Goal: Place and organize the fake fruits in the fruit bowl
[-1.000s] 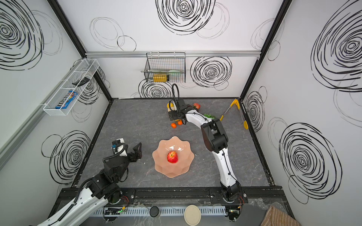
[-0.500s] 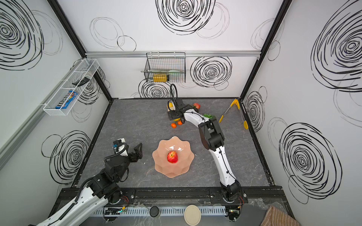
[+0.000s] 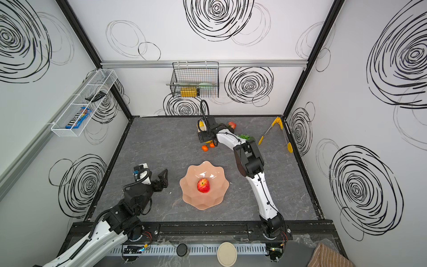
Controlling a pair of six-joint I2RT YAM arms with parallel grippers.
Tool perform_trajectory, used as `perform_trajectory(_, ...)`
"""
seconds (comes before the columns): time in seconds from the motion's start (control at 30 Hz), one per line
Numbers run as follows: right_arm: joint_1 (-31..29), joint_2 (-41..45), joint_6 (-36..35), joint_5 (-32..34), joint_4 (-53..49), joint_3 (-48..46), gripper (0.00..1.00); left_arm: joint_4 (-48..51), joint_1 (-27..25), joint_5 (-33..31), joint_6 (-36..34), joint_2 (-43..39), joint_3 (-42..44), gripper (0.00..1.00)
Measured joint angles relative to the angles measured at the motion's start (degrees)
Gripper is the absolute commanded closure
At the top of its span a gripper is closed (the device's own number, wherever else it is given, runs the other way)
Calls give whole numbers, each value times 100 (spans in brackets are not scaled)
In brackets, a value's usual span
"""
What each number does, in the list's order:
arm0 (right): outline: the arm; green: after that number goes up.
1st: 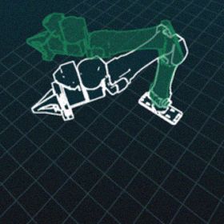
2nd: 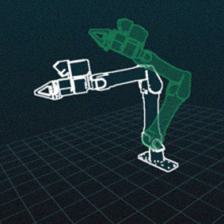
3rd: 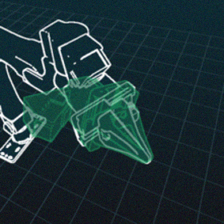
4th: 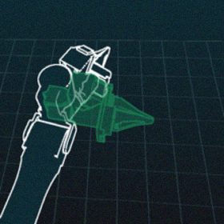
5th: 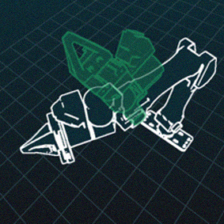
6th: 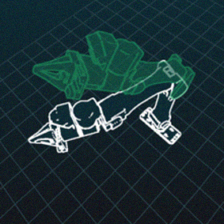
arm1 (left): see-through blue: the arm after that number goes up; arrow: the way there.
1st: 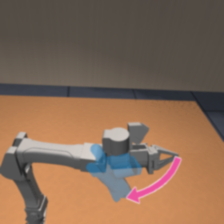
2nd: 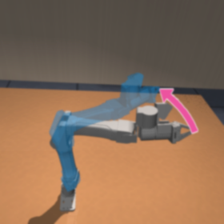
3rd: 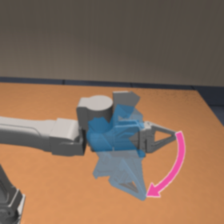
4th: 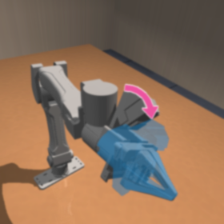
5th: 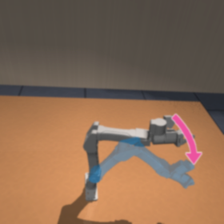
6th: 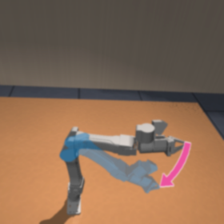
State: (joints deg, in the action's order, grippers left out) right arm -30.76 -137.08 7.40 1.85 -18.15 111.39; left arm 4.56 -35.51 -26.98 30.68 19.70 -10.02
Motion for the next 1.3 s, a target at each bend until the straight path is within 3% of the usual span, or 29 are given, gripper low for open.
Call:
perform_trajectory(0.4,-197,33,22,24,-223,-7,3,0,33,0,0,2,0,4)
perform_trajectory(0.67,-450,92,50,446,-398,-7,3,-2,37,9,0,13,0,4)
perform_trajectory(1.13,-317,448,850,136,-691,-26,3,-35,44,81,0,205,0,4)
perform_trajectory(1.3,-348,787,973,-144,-649,-485,3,-42,44,87,0,205,0,4)
